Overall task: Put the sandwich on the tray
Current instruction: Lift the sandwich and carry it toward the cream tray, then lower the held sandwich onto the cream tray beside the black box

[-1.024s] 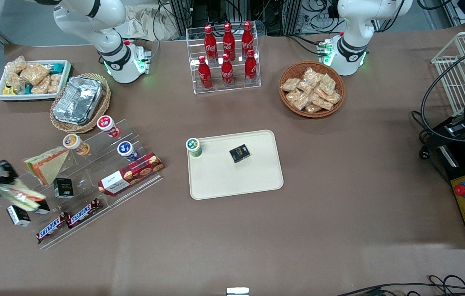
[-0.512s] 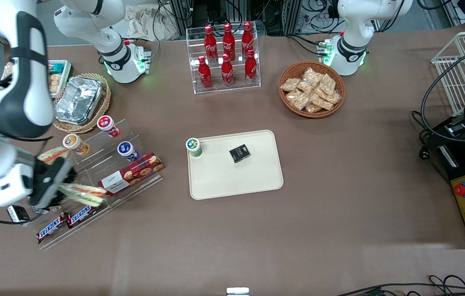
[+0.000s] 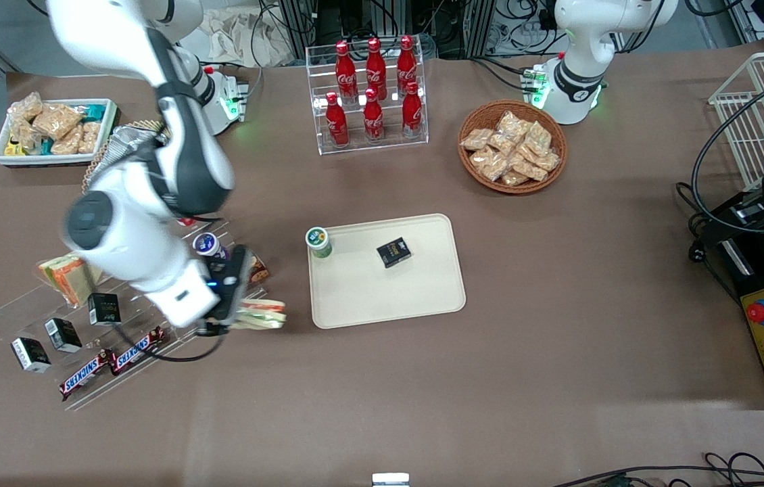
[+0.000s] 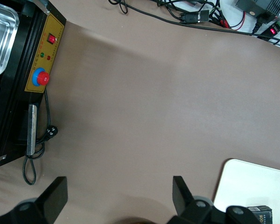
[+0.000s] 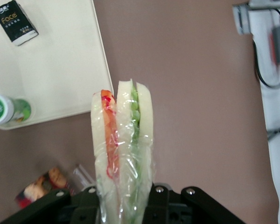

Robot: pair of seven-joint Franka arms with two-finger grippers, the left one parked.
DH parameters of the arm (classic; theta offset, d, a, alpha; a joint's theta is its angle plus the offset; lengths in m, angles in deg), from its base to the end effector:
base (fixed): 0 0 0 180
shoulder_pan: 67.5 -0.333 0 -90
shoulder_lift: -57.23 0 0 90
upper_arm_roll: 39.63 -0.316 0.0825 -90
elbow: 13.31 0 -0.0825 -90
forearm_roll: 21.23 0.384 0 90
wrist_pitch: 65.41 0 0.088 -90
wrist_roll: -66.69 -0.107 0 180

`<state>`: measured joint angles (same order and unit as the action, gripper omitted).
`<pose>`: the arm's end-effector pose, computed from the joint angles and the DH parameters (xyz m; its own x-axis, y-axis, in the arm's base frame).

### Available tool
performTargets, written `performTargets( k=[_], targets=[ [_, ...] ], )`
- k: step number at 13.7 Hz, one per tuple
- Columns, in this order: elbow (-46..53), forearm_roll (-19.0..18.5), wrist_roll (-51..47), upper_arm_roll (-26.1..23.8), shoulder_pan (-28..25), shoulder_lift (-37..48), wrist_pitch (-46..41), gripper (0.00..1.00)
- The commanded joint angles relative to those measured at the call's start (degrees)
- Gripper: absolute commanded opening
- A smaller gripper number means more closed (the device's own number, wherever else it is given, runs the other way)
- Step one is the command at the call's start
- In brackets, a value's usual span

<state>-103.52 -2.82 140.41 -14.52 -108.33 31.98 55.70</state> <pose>0.6453 0.2401 0.4188 0.0978 0.9842 0.1478 0.9884 -0.1134 0.1013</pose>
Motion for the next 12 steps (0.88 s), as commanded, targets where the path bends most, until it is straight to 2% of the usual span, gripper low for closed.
performTargets(
  k=[1, 2, 4, 7, 12],
  targets=[
    [0.48, 1.45, 0.72, 0.38, -3.01, -4.88, 6.39, 0.0],
    [0.48, 1.72, 0.72, 0.03, -4.33, -6.81, 9.99, 0.0],
    [0.48, 5.21, -1.03, -1.81, -6.27, -9.98, 15.45, 0.0],
    [0.39, 6.11, -1.56, -3.22, -9.43, -14.12, 23.7, 0.0],
    [-1.45, 5.67, -1.22, -4.9, -11.99, -15.71, 24.35, 0.0]
  ],
)
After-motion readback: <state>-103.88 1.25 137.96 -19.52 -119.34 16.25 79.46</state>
